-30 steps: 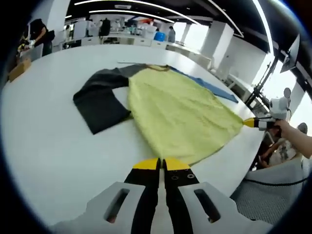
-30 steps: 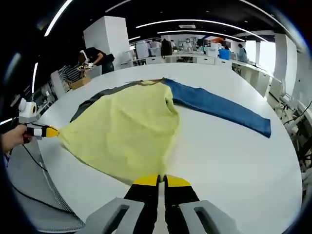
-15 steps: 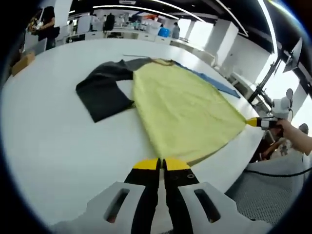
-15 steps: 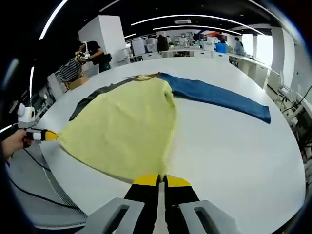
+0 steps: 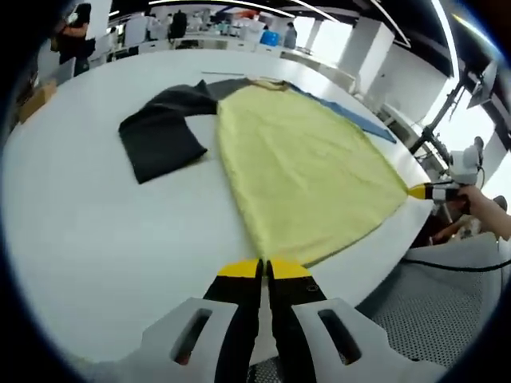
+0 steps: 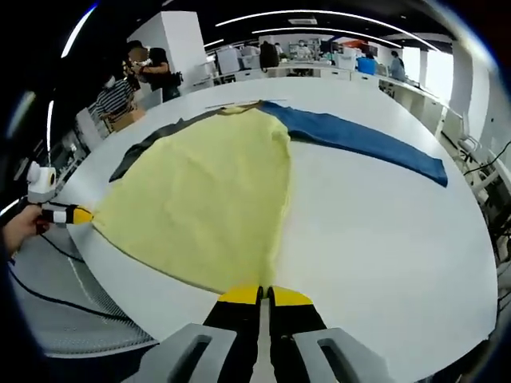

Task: Fold the garment on the visible template until the final outline fits inside the template.

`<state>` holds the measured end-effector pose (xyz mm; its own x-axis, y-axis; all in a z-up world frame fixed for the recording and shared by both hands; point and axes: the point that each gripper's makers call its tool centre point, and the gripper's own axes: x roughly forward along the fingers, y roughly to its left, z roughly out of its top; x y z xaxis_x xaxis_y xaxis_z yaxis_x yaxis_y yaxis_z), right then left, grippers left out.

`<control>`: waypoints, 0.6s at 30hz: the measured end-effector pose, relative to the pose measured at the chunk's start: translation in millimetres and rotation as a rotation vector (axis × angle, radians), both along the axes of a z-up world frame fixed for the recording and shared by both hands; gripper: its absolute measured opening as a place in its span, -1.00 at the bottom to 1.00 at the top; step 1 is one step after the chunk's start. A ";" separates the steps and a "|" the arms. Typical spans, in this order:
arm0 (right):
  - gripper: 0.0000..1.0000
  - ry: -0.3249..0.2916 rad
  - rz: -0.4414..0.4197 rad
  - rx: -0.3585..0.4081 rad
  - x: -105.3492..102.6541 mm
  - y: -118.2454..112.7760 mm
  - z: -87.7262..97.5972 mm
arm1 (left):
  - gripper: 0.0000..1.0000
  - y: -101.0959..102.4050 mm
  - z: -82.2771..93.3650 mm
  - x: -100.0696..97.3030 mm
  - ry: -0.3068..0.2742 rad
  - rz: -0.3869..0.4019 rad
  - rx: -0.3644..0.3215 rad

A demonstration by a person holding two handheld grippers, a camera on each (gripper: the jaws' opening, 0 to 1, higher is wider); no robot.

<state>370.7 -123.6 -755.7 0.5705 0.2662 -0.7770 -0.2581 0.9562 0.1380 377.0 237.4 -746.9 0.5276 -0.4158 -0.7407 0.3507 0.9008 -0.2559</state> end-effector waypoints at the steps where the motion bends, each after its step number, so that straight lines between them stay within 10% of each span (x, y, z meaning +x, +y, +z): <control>1: -1.00 0.002 0.000 0.000 -0.1 -0.1 0.0 | -1.00 -0.7 -0.1 -1.0 0.001 -0.002 0.005; 18: -1.00 0.047 0.004 0.020 -14.9 0.5 -0.5 | -1.00 1.9 -7.3 -14.5 0.018 -0.008 0.084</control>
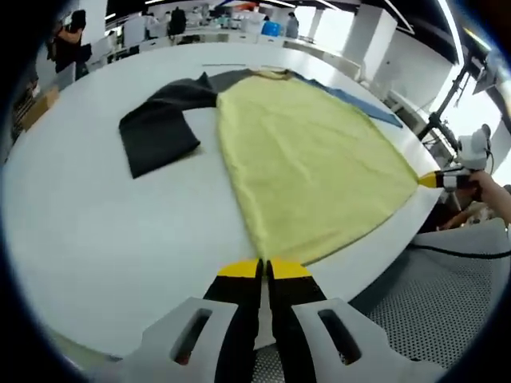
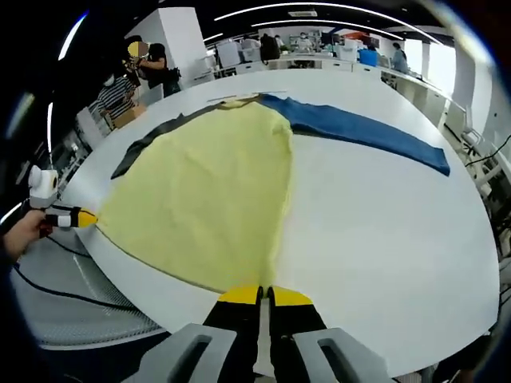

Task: Fold the garment on the visible template until the final outline fits inside the template.

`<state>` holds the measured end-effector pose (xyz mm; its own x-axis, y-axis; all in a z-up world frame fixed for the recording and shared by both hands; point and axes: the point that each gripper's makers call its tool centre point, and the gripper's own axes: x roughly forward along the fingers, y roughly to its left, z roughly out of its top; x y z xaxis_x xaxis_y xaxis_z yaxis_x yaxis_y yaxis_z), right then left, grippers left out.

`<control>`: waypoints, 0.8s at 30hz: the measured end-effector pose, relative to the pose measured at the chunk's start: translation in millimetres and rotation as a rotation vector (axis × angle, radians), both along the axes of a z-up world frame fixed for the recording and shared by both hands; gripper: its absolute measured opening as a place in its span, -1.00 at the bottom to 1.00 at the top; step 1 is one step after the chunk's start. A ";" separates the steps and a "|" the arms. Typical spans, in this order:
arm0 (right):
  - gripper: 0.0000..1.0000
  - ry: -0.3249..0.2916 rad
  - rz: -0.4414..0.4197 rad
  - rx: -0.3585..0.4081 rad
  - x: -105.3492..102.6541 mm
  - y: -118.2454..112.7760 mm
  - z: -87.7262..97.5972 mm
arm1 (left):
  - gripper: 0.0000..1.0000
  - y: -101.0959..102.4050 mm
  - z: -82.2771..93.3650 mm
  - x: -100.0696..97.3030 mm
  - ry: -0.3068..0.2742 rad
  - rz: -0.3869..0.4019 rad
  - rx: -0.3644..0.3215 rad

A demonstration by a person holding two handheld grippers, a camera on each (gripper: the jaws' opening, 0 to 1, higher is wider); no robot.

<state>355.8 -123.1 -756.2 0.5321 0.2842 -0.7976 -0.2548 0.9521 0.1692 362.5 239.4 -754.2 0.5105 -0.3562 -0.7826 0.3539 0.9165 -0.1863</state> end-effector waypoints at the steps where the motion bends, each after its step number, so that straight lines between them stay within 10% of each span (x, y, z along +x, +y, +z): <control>1: -1.00 -0.004 0.011 -0.004 0.3 0.4 -0.1 | -1.00 0.0 0.0 -0.2 -0.001 -0.002 0.002; 14: -0.84 -0.018 0.045 0.016 0.0 5.8 0.2 | -0.93 -0.6 2.5 -0.6 -0.042 -0.008 0.009; 24: -0.40 -0.098 0.086 0.052 11.1 12.5 16.9 | -0.30 -17.3 21.0 10.8 -0.148 -0.065 -0.067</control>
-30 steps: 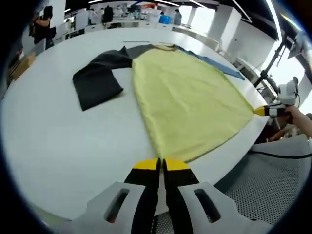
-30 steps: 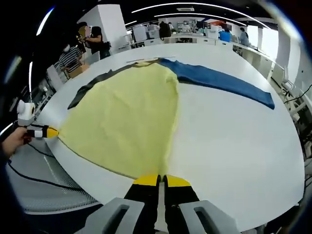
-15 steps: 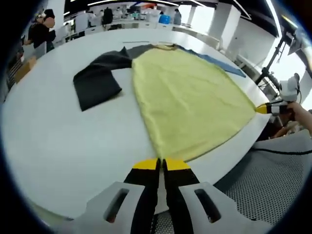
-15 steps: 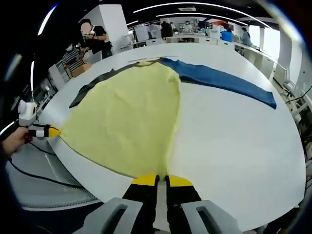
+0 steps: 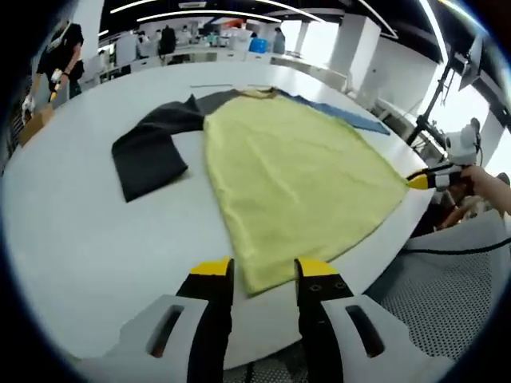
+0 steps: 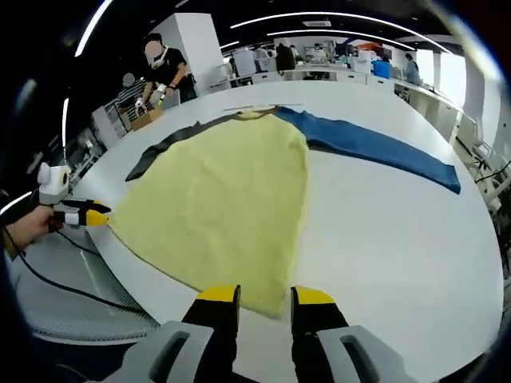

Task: Fold the garment on the visible template until the final outline fits inside the template.

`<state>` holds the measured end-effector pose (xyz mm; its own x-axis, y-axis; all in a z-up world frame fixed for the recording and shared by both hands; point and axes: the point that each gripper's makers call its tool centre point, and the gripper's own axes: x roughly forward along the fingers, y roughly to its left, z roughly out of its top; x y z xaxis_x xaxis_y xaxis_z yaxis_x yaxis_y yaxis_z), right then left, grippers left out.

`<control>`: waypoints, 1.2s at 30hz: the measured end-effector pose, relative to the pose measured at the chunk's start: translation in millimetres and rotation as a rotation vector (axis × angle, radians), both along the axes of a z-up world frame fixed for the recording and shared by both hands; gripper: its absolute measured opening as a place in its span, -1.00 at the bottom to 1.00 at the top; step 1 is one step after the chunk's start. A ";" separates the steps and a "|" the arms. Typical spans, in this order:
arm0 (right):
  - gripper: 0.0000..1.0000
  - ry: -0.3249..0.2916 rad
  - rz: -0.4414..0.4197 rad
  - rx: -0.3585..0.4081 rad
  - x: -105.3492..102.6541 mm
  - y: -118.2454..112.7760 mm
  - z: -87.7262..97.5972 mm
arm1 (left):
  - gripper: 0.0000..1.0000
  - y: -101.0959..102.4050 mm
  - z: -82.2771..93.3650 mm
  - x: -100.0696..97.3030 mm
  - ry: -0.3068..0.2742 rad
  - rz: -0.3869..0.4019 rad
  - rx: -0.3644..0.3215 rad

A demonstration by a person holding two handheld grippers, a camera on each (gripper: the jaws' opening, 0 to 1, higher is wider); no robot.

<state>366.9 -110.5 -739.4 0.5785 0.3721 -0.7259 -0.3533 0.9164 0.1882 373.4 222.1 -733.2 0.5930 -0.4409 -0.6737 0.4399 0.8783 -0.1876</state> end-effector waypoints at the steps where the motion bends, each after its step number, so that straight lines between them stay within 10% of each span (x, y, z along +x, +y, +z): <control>1: -0.30 -0.021 0.004 0.008 3.3 1.4 3.3 | -0.21 -2.6 3.8 3.0 -0.026 -0.011 -0.011; 13: 0.68 -0.146 0.065 0.028 27.2 1.0 26.6 | 0.51 -15.4 31.2 22.3 -0.178 -0.066 -0.086; 36: 0.75 -0.269 -0.120 -0.049 119.7 -116.6 72.9 | 0.98 -33.8 52.5 37.1 -0.269 -0.132 -0.101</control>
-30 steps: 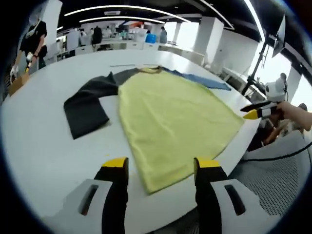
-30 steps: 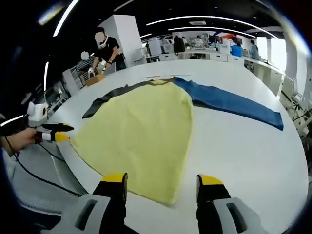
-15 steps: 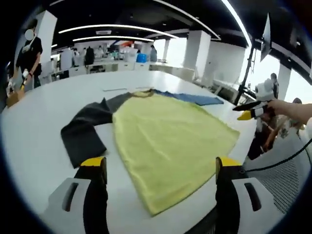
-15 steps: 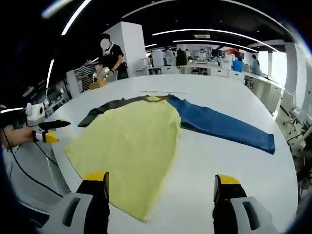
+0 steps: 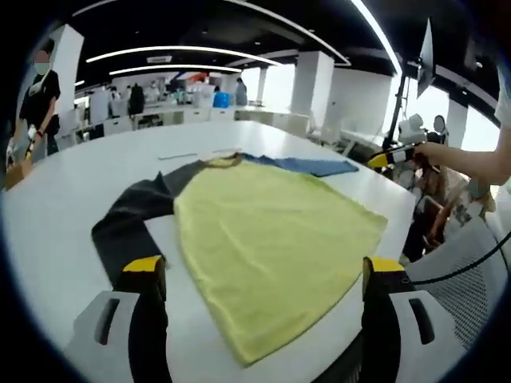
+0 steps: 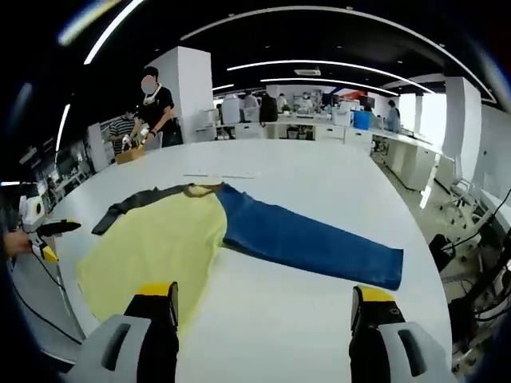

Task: Fold the garment on the visible template until the final outline fits inside the template.

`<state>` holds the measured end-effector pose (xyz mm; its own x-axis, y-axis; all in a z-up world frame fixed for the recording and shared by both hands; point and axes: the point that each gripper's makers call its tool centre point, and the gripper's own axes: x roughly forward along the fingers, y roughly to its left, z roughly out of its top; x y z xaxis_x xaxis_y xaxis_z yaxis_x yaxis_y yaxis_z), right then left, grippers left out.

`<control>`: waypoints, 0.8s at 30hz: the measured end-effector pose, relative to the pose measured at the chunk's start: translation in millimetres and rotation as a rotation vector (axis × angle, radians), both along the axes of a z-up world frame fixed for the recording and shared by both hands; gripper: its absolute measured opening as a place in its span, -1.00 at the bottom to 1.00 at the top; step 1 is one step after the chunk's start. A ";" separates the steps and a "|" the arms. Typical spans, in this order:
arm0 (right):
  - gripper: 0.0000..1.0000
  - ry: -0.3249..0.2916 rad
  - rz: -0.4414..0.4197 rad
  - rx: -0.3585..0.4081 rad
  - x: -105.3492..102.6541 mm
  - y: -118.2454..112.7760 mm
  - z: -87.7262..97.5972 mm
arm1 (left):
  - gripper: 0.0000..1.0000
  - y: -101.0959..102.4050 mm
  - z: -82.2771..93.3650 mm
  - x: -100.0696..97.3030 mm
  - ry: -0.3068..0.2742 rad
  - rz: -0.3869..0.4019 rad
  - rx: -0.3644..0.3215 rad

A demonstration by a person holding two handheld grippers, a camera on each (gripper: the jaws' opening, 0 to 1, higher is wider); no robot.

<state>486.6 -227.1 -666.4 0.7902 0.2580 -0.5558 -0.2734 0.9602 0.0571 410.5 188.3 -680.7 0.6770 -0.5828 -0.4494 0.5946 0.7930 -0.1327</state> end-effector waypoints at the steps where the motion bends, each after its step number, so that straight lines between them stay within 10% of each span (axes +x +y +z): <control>1: 0.75 -0.003 -0.017 -0.003 5.0 -6.9 -0.6 | 0.98 -0.1 0.7 0.5 -0.004 0.001 0.001; 24: 0.31 0.005 -0.202 -0.111 44.6 -87.2 -24.0 | 0.98 -1.5 18.2 0.9 -0.049 0.012 0.008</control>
